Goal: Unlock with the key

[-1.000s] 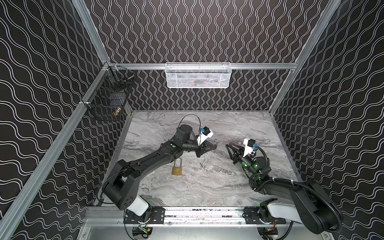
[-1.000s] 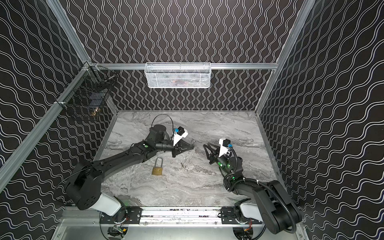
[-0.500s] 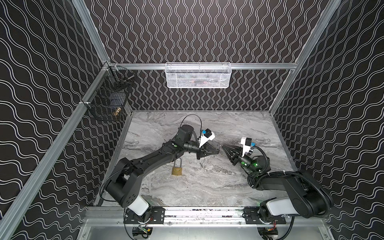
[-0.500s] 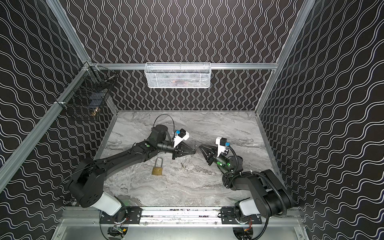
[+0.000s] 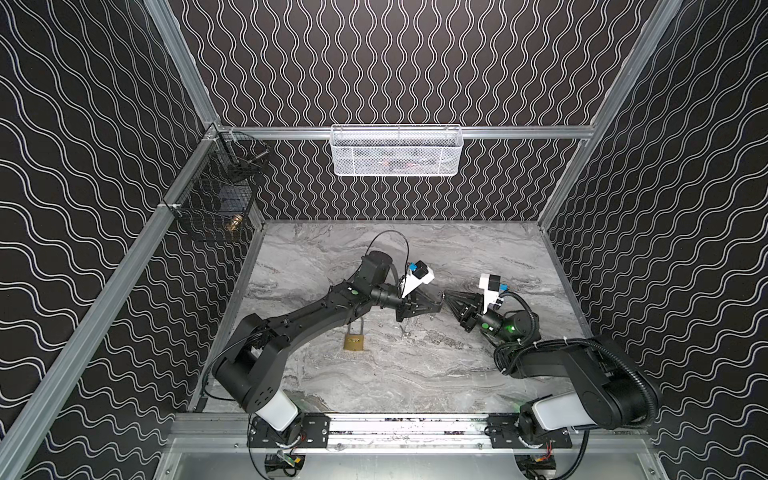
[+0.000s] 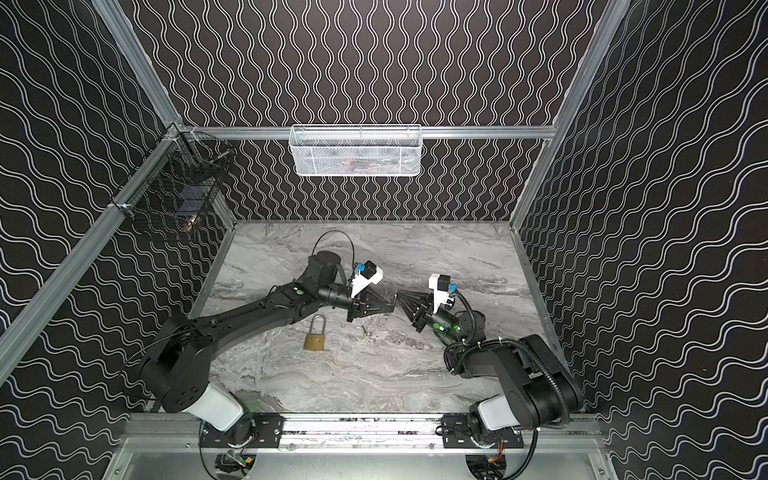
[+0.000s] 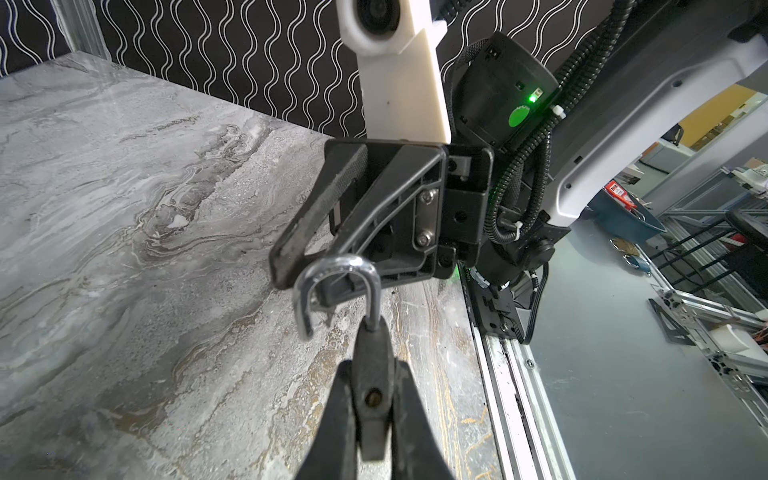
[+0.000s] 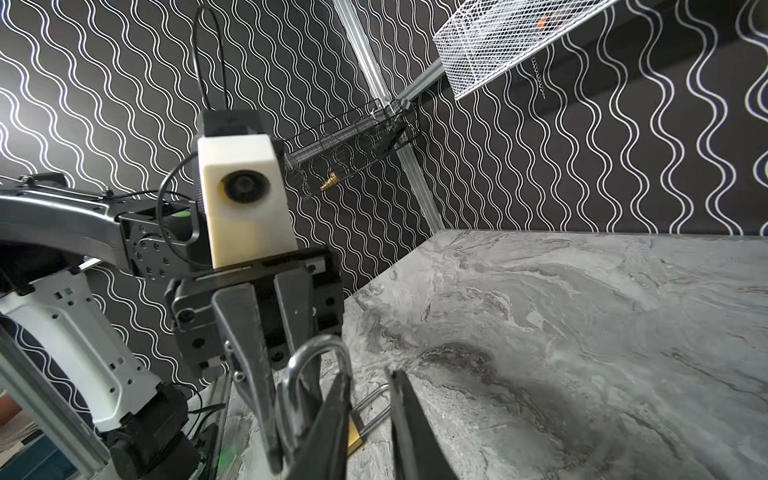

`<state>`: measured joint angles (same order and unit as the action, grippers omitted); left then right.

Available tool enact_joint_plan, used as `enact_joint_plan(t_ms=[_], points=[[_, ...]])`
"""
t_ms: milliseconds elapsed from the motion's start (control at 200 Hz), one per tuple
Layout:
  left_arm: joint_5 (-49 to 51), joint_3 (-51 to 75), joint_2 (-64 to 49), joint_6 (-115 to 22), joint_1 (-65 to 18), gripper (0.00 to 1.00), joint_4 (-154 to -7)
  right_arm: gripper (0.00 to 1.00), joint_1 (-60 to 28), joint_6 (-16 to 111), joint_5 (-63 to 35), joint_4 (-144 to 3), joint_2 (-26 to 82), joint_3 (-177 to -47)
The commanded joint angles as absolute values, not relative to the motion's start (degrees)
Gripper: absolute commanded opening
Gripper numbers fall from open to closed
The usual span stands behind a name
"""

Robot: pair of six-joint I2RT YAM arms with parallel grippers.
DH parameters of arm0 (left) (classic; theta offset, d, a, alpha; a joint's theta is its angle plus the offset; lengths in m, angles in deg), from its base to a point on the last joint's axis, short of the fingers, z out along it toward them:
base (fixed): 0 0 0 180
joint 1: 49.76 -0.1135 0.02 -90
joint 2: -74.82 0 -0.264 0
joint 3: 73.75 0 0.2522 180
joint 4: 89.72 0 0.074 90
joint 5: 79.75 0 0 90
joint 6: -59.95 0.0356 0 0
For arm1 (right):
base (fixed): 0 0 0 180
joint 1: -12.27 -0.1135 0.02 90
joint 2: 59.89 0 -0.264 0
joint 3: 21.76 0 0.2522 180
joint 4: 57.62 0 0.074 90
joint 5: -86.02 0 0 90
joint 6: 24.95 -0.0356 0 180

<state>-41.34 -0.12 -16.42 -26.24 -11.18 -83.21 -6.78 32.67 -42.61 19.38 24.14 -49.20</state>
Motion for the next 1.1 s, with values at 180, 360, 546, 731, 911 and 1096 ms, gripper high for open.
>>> enact_joint_plan(t_ms=[180, 360, 546, 731, 911, 1096], points=[[-44.7, 0.5, -17.7, -26.3, -11.1, 0.00, -84.5, 0.21, -6.7, 30.3, -45.3, 26.5, 25.5, -50.0], [-46.6, 1.1, -18.8, -26.8, -11.1, 0.00, -84.4, 0.21, -6.7, 30.5, -46.0, 25.8, 25.2, -50.2], [-46.2, 1.4, -17.4, -25.3, -11.4, 0.00, -82.4, 0.22, -6.4, 30.4, -47.9, 25.0, 25.8, -51.0], [-40.2, 1.2, -15.2, -22.6, -11.8, 0.00, -79.8, 0.31, -5.7, 34.9, -38.2, 14.9, 19.2, -48.9], [-21.7, 2.3, -16.3, -20.7, -9.0, 0.00, -76.0, 0.46, -5.7, 38.8, -33.8, 7.8, 10.5, -46.8], [-3.0, -0.7, -15.9, -23.0, -3.2, 0.00, -79.7, 0.50, -6.6, 37.5, -35.5, 7.6, 14.3, -49.4]])
